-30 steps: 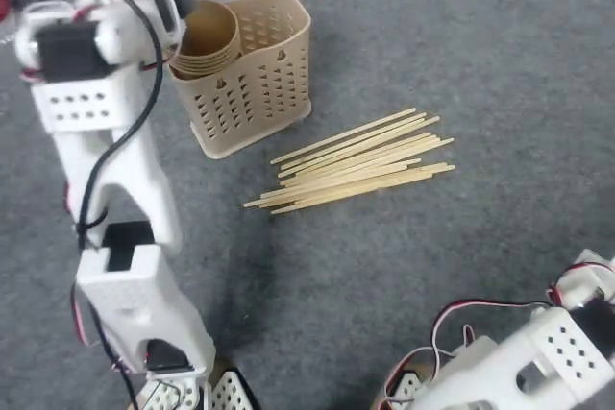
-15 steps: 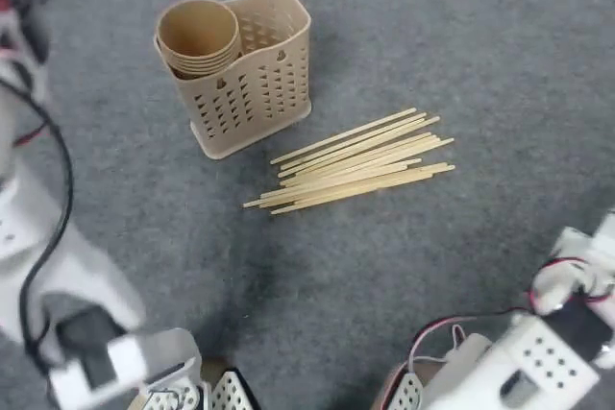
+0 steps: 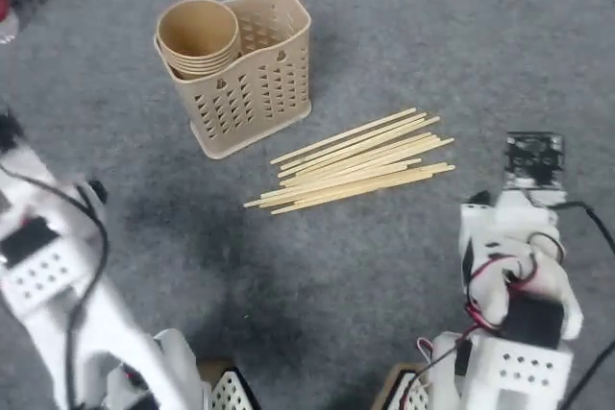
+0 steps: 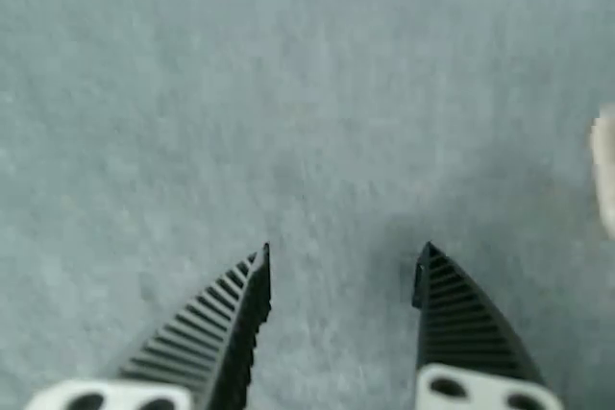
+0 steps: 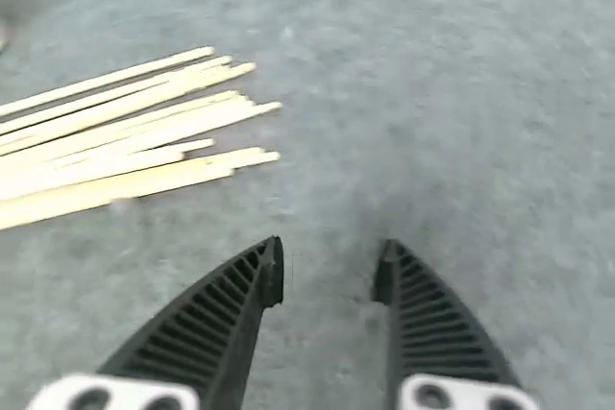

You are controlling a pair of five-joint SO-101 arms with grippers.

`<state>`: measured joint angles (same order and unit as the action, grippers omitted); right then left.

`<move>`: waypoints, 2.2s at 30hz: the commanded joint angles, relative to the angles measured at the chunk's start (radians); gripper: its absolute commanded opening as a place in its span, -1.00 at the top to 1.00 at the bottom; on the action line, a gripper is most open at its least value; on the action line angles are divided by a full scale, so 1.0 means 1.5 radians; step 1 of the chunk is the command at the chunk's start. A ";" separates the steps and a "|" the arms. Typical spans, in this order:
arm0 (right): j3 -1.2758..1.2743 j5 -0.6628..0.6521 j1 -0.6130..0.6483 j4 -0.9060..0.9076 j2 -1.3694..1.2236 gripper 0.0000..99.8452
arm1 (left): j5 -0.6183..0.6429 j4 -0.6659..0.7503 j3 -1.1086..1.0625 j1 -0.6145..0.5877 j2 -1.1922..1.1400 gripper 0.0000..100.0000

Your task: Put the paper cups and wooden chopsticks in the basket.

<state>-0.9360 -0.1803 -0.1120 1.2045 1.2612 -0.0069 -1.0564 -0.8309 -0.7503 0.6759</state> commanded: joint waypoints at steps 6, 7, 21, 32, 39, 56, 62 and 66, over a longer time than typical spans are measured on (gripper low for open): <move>0.024 0.002 0.123 -0.028 -0.090 0.60 | 0.020 0.048 -0.220 0.055 0.159 0.53; 0.013 0.004 0.125 -0.036 -0.092 0.60 | 0.020 0.052 -0.235 0.061 0.171 0.53; -0.212 0.008 0.143 -0.232 -0.092 0.60 | -0.020 0.075 -0.456 0.167 0.511 0.53; -0.389 0.001 0.199 -0.442 -0.092 0.60 | -0.023 -0.035 -0.534 0.169 0.773 0.52; -0.458 0.001 0.203 -0.542 -0.092 0.60 | -0.023 -0.020 -0.539 0.177 0.763 0.52; -0.495 0.002 0.200 -0.570 -0.092 0.59 | -0.025 -0.024 -0.549 0.198 0.763 0.52; -0.495 0.002 0.200 -0.570 -0.092 0.59 | -0.025 -0.024 -0.549 0.198 0.763 0.52; -0.495 0.002 0.200 -0.570 -0.092 0.59 | -0.025 -0.024 -0.549 0.200 0.763 0.52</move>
<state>-1.6602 -0.1803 0.1826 0.3636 1.1324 -0.0376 -1.1009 -1.6563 -0.4572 1.8021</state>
